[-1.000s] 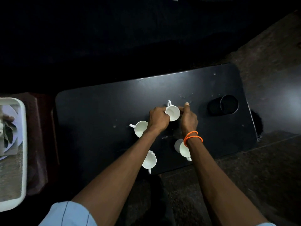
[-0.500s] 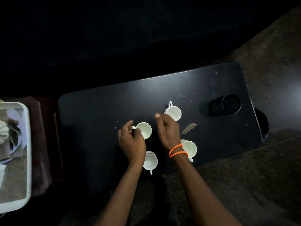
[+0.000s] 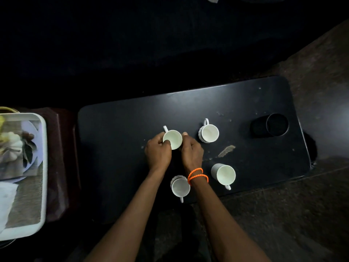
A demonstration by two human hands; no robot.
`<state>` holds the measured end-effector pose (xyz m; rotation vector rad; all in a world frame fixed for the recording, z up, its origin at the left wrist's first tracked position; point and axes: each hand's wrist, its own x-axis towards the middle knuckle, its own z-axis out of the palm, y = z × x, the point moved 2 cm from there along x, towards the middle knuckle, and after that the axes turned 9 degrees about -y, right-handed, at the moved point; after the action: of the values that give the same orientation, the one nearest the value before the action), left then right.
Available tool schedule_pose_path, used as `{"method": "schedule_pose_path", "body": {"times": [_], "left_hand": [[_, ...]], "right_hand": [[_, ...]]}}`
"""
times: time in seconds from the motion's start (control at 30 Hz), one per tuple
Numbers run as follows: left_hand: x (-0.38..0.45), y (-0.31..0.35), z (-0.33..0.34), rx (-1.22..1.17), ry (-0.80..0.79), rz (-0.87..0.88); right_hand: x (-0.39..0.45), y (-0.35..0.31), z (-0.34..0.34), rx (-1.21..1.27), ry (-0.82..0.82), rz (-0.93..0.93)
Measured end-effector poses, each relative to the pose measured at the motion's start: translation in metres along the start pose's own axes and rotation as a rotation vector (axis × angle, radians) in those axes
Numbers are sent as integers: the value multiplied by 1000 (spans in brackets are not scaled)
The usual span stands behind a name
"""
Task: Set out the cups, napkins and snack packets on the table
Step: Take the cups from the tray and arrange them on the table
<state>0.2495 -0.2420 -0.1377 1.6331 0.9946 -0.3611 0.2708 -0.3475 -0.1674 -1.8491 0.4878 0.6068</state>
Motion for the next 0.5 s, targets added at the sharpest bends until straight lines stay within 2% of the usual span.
{"method": "schedule_pose_path", "body": {"times": [0.3, 0.4, 0.5], "left_hand": [[19, 5, -7, 79, -71, 54], [20, -1, -7, 70, -33, 28], [10, -14, -6, 35, 31, 25]], "right_hand": [[11, -6, 6, 28, 14, 19], [10, -5, 1, 44, 6, 15], [1, 0, -18, 40, 99, -43]]}}
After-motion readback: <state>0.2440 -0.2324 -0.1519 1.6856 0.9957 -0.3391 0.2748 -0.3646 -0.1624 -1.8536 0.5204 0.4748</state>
